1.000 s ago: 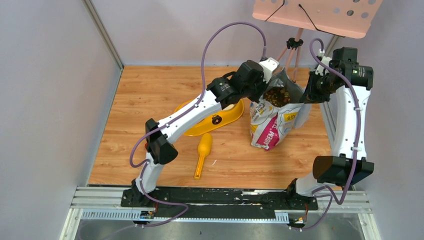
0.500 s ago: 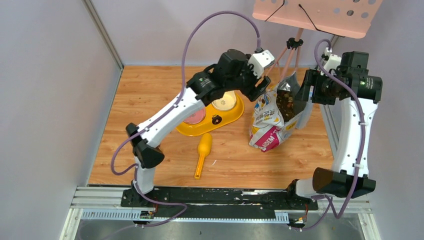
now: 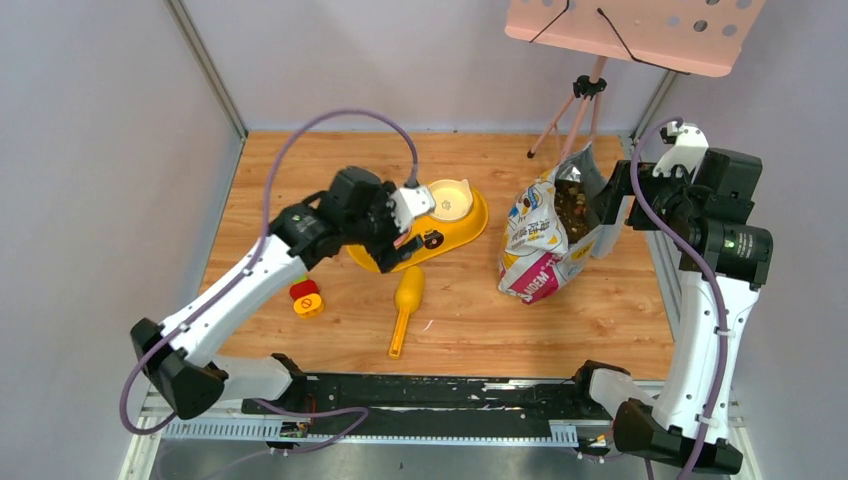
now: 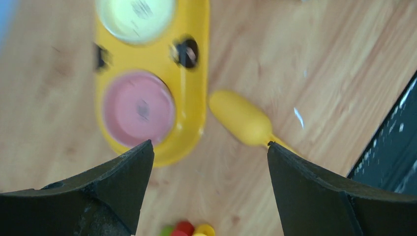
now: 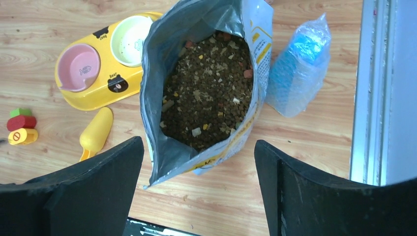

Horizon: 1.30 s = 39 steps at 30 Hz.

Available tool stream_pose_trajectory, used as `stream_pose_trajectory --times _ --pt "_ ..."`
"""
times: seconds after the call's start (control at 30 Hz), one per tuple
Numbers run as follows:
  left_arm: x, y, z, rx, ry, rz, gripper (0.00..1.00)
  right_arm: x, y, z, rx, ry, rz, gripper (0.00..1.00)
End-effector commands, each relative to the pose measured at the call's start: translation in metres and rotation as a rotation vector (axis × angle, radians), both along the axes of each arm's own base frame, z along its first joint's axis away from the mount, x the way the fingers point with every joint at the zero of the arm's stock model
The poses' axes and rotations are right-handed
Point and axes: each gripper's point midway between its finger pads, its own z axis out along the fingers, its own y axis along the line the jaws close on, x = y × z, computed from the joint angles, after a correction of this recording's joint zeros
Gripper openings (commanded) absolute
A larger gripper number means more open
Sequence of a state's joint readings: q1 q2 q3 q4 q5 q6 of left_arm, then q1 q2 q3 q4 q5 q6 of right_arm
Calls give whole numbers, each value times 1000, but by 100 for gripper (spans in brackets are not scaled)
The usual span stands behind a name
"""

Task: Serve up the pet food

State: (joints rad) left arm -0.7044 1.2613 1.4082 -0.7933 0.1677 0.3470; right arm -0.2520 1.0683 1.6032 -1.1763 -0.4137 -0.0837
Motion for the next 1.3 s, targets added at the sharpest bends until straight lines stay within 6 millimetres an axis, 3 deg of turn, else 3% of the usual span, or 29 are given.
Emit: stream_pose_trajectory --times 0.0,0.03,0.17,0.33,0.53,0.7,0.83,1.03,1.1,1.27 --pt "-22 17 -105 117 263 68 92 19 5 15 44 -85 24 84" --pt "-29 18 -129 121 325 96 89 21 5 17 46 -90 20 84" --pt "-48 13 -179 34 567 317 83 24 1 27 34 -120 -2 84" --pt "-39 13 -202 42 598 428 81 26 -7 23 12 -117 -40 84" --pt "-49 5 -223 33 709 455 80 27 -11 18 -3 -121 -55 84" --pt "-48 10 -239 74 731 511 78 30 -10 26 0 -152 -52 83" --pt "-59 5 -252 117 750 488 74 31 -8 29 12 -176 -50 83" --pt "-74 0 -266 163 776 441 57 29 -7 33 9 -200 -46 83" --pt "-75 2 -265 166 781 451 53 26 -7 35 2 -208 -50 83" --pt "-87 0 -253 128 804 379 29 12 -5 43 -15 -226 -52 82"
